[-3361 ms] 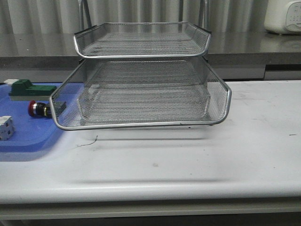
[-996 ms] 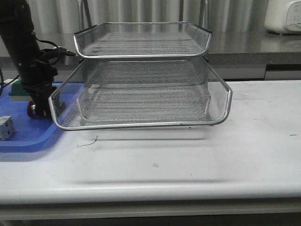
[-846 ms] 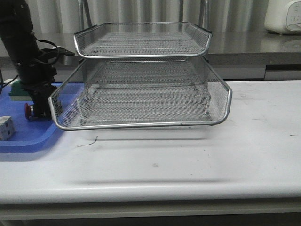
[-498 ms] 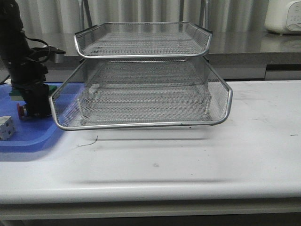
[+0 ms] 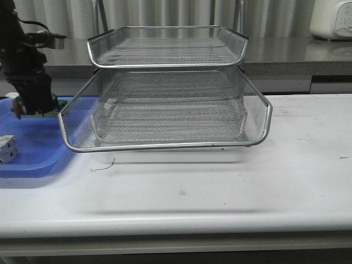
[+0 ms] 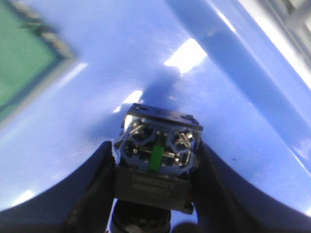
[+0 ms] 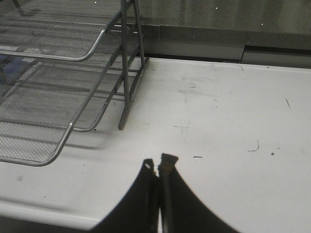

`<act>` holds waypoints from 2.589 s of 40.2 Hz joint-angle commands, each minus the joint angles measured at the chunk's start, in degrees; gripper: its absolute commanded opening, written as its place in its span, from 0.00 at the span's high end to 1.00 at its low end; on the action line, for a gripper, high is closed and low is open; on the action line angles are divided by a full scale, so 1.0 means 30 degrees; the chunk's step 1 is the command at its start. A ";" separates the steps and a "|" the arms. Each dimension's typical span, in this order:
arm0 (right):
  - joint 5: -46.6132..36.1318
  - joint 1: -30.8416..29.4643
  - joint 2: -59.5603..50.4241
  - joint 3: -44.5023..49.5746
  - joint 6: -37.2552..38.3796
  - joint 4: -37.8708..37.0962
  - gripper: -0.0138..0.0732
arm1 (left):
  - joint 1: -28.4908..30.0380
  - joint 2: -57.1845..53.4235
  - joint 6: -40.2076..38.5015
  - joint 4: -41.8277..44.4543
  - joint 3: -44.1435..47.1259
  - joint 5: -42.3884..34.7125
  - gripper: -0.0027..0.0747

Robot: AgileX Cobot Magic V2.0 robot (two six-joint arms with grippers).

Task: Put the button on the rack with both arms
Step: 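Lift the red button and carry it over the pulled-out tier, then open the left gripper to drop the button onto the tier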

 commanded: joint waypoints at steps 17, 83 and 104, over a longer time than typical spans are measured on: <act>-0.1450 -0.0021 0.0130 -0.0497 -0.0033 0.0004 0.91 | 0.0666 -0.8652 -0.4635 0.1287 0.2739 0.1330 0.73; -0.1450 -0.0021 0.0130 -0.0497 -0.0033 0.0004 0.91 | -1.1619 -0.8151 -0.4638 -0.0392 0.8404 -0.4819 0.28; -0.1450 -0.0021 0.0130 -0.0497 -0.0033 0.0004 0.91 | -1.1619 -0.9296 -0.4638 -0.0392 0.6541 0.0426 0.35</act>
